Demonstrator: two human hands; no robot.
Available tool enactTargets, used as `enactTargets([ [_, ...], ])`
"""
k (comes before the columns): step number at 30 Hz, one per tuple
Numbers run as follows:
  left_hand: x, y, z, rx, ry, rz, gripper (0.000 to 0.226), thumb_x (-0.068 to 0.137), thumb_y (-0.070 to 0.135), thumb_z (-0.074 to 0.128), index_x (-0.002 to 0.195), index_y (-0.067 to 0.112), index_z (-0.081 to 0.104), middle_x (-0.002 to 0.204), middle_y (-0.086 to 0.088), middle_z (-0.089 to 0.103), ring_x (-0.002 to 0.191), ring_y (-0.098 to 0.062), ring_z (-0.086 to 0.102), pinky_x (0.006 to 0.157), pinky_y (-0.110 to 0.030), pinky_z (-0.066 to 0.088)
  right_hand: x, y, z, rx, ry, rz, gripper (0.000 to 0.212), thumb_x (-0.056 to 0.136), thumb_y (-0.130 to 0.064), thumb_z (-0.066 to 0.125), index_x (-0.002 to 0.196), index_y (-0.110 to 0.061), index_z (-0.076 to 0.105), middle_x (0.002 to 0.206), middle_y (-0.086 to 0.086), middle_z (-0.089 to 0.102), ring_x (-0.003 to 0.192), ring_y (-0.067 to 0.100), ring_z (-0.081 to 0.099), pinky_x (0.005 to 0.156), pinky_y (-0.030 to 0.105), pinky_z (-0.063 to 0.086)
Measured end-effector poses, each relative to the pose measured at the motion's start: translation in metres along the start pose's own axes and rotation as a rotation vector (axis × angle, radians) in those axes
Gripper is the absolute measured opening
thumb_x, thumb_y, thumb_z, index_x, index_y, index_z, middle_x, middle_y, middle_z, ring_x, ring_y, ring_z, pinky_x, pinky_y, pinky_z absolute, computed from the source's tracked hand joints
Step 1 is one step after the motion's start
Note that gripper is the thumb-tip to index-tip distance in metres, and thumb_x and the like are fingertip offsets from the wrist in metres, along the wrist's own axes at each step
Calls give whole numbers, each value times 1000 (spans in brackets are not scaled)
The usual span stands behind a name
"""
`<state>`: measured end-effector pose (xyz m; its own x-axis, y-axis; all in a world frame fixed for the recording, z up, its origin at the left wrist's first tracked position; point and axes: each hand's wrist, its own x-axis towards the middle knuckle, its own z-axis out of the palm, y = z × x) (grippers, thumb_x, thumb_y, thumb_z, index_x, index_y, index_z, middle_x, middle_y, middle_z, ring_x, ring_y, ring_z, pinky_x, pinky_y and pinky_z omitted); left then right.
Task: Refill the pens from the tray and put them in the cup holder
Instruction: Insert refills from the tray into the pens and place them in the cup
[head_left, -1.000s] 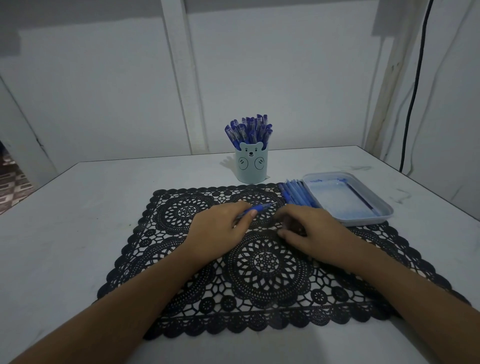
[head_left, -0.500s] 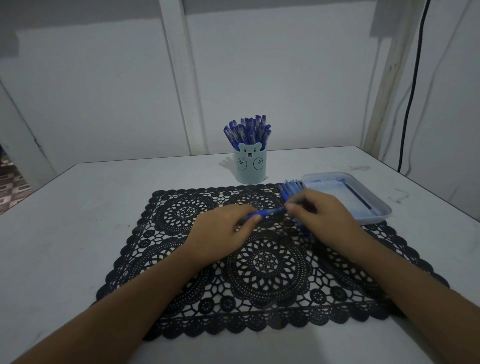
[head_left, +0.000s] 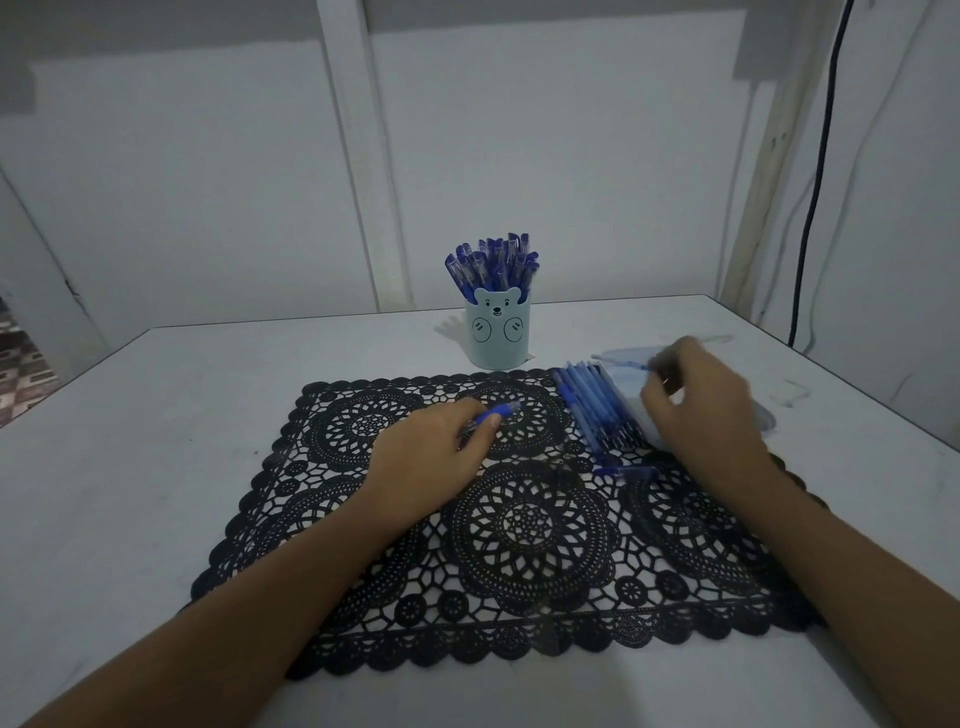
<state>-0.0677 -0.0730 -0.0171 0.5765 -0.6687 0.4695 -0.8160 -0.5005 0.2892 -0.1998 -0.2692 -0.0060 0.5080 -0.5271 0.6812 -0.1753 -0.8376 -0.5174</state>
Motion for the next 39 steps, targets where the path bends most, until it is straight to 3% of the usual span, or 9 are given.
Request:
enactTargets([
  [3, -1, 0, 0, -4, 0, -7, 29, 94, 44, 38, 104, 28, 61, 67, 13, 51, 66, -6, 50, 54, -21, 37, -5, 8, 16, -299, -150, -209, 5, 81, -8, 62, 79, -6, 57, 74, 9, 60, 64, 27, 53, 57, 33, 43],
  [7, -1, 1, -1, 2, -3, -2, 29, 94, 43, 38, 103, 28, 61, 62, 14, 47, 64, -6, 48, 54, -22, 38, -7, 12, 20, -412, -234, -302, 6, 79, -19, 68, 84, -16, 66, 81, 5, 63, 71, 29, 59, 63, 35, 40],
  [13, -1, 2, -1, 3, -2, -4, 29, 94, 43, 39, 105, 29, 61, 66, 13, 49, 67, -6, 49, 56, -24, 40, 8, 16, 12, -169, -193, -15, 17, 90, -25, 52, 95, -14, 64, 90, 5, 63, 75, 19, 55, 66, 30, 42],
  [19, -1, 2, 0, 5, -5, -2, 28, 94, 43, 39, 102, 27, 61, 68, 11, 53, 66, -8, 51, 56, -25, 42, 22, 30, 4, -278, -508, 219, 11, 86, -30, 58, 88, -21, 65, 96, 3, 68, 73, 12, 50, 55, 23, 35],
  [22, -1, 3, -1, 8, -8, -2, 29, 94, 44, 39, 104, 28, 61, 69, 12, 53, 67, -7, 51, 56, -25, 42, 27, 27, 3, -300, -573, 232, 11, 85, -26, 58, 89, -20, 67, 100, 3, 68, 77, 12, 51, 65, 23, 38],
  [26, 0, 3, -1, 4, -17, 0, 30, 94, 43, 38, 106, 29, 61, 69, 12, 53, 67, -7, 52, 56, -25, 42, 29, 23, 2, -314, -597, 238, 7, 84, -23, 57, 85, -22, 65, 99, 2, 67, 79, 13, 52, 70, 23, 40],
  [30, 0, 3, -1, -1, -19, -4, 30, 94, 43, 39, 106, 28, 61, 67, 12, 51, 66, -8, 51, 55, -24, 41, 28, 19, 6, -400, -604, 215, 23, 85, -18, 55, 92, -3, 71, 94, 14, 70, 83, 25, 63, 71, 31, 48],
  [35, -1, 3, -1, -1, -17, -11, 29, 94, 43, 39, 104, 28, 61, 68, 11, 54, 66, -8, 53, 56, -24, 42, 27, 16, 9, -454, -563, 281, 35, 85, -16, 56, 52, -5, 51, 44, 6, 39, 42, 15, 36, 41, 25, 26],
  [39, -1, 3, -1, 1, -25, -12, 29, 94, 44, 38, 103, 29, 61, 70, 10, 56, 67, -8, 53, 57, -27, 43, 29, 20, 4, -325, -400, 349, 25, 84, -13, 55, 73, 6, 67, 64, 18, 61, 62, 27, 56, 49, 28, 37],
])
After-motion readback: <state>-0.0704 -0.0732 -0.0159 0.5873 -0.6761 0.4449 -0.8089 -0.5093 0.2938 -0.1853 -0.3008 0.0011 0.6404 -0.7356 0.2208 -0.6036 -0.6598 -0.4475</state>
